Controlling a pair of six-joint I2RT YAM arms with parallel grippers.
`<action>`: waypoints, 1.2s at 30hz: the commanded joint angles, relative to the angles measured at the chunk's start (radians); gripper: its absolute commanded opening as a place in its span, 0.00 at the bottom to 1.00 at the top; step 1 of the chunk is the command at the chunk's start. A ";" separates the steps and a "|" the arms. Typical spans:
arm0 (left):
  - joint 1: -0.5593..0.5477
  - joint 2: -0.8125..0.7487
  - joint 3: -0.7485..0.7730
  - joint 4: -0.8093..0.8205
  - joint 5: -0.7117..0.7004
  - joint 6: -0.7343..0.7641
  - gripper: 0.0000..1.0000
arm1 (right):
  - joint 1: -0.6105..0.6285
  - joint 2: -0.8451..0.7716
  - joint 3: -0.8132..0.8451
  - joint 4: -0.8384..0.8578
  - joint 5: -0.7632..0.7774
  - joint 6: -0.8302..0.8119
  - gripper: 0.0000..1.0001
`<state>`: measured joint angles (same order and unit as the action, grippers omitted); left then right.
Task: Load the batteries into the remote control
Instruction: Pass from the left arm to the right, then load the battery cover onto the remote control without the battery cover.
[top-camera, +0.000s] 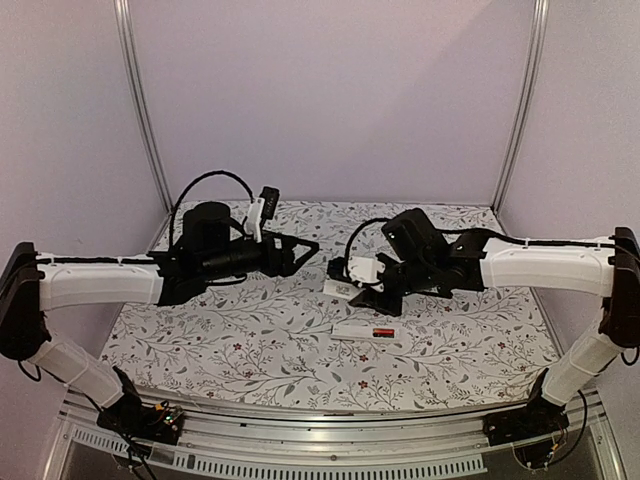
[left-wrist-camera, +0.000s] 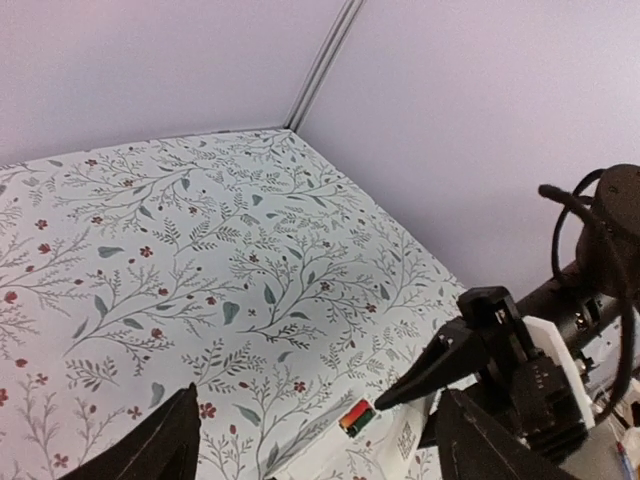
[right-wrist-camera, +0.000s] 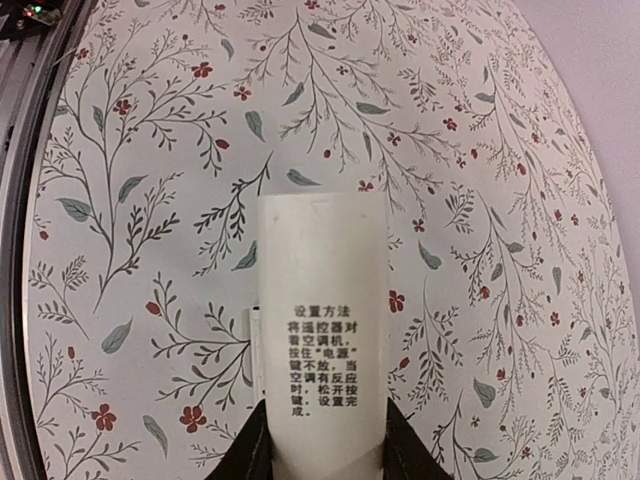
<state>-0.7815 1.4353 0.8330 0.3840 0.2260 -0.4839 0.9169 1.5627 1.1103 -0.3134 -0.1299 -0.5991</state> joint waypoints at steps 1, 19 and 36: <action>0.001 -0.085 -0.081 -0.009 -0.184 0.209 0.82 | -0.029 0.116 0.056 -0.196 -0.091 0.066 0.30; 0.011 -0.140 -0.163 -0.013 -0.224 0.289 0.83 | -0.053 0.329 0.154 -0.249 -0.093 0.067 0.32; 0.014 -0.130 -0.153 -0.031 -0.216 0.285 0.83 | -0.055 0.362 0.161 -0.247 -0.090 0.034 0.36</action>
<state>-0.7742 1.2964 0.6697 0.3740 0.0105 -0.2092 0.8673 1.9034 1.2522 -0.5529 -0.2203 -0.5560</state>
